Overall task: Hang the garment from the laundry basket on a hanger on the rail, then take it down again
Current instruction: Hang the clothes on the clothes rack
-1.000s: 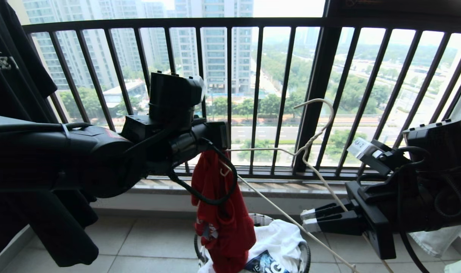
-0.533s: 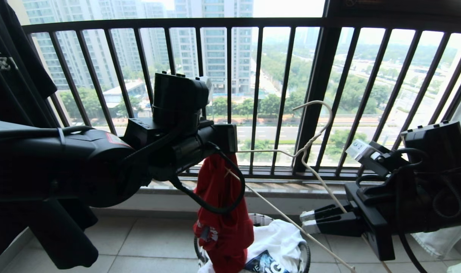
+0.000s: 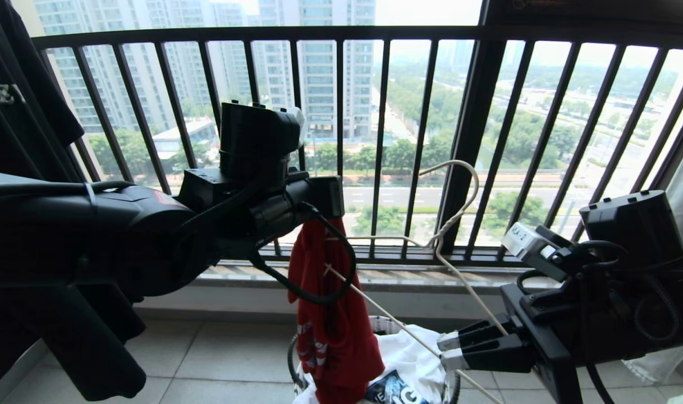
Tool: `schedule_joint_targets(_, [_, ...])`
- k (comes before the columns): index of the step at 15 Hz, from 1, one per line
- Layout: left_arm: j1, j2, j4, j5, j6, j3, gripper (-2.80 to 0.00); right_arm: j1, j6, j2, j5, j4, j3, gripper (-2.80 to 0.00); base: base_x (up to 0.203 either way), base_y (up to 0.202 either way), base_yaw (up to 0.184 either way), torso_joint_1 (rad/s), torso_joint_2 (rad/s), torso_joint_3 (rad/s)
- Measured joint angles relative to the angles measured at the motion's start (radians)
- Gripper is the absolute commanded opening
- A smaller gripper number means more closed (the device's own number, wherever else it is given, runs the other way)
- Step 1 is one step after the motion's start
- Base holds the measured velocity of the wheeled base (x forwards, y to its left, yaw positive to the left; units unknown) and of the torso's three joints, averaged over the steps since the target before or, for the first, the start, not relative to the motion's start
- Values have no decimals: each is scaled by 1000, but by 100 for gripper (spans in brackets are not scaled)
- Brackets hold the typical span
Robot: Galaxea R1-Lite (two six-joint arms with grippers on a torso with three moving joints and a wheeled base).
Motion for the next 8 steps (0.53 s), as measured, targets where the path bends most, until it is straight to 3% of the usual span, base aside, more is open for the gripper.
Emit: schedule_joint_targets(8, [-96, -26, 11, -1, -9, 34, -280, 19, 2, 20, -7, -5, -10, -280, 0, 0, 0, 0, 0, 0])
